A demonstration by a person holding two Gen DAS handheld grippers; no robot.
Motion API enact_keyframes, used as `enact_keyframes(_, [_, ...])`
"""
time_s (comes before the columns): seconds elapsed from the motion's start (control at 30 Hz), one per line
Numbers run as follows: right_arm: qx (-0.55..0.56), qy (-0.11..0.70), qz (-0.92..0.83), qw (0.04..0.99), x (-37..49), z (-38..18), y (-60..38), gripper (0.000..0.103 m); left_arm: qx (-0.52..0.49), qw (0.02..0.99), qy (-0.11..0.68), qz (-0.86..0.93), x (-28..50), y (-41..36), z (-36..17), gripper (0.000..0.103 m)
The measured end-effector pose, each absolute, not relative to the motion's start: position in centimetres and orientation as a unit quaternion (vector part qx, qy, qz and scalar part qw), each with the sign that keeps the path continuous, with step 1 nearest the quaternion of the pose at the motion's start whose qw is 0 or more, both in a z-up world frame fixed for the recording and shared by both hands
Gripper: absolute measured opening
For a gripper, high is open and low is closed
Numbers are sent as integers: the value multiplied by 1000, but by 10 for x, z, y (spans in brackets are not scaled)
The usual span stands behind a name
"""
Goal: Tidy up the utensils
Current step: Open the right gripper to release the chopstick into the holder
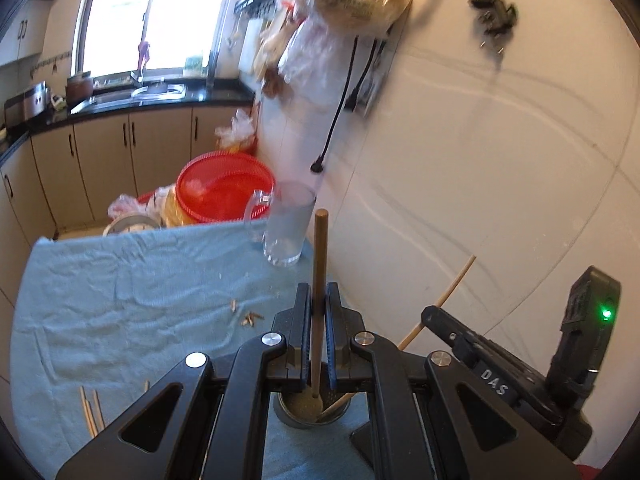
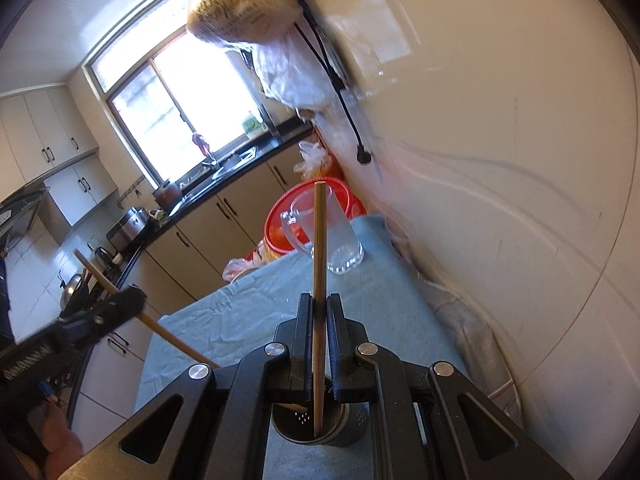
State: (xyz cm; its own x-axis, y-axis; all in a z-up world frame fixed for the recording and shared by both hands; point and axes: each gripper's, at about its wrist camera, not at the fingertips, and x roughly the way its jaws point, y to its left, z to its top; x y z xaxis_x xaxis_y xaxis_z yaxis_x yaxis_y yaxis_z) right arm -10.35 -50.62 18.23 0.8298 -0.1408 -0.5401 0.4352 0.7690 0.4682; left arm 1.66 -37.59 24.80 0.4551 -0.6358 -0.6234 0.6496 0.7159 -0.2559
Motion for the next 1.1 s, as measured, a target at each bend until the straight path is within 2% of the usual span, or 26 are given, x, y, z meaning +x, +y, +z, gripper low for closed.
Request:
enact_keyframes(0.3, [314,286,-142,894,-88,156,-505,7,32,840,401,-364,23,-384,204,6])
enact_keyframes(0.57, [312,306,-146,888,-81,146,-507,10,37,839,406,-360,25,-384,198,7])
enact_keyframes(0.63, [312,307,-146,887,-82,147,-508,15,36,839,406,-360,26,-383,199,11])
enact_keyframes(0.7, [313,300,-148,889,-87,150,-508,37,36,844,401,-356,27,-380,202,22])
enact_keyframes(0.73, [309,294,-152,892,-89,155,-508,41,34,846,396,-354,27,-378,205,27])
enact_keyframes(0.8, [297,285,-157,898,-94,165,-506,43,31,850,388,-355,27,-373,211,29])
enact_keyframes(0.87, [287,276,-162,903,-101,175,-504,48,29,854,379,-354,26,-366,219,36])
enact_keyframes(0.97, [271,258,-181,910,-113,190,-501,52,20,865,360,-348,21,-353,232,38])
enact_keyframes(1.03, [244,246,-198,917,-122,204,-495,56,13,874,344,-344,18,-339,241,46])
enact_keyframes(1.1, [212,230,-216,925,-133,217,-485,68,5,887,325,-328,13,-322,251,51])
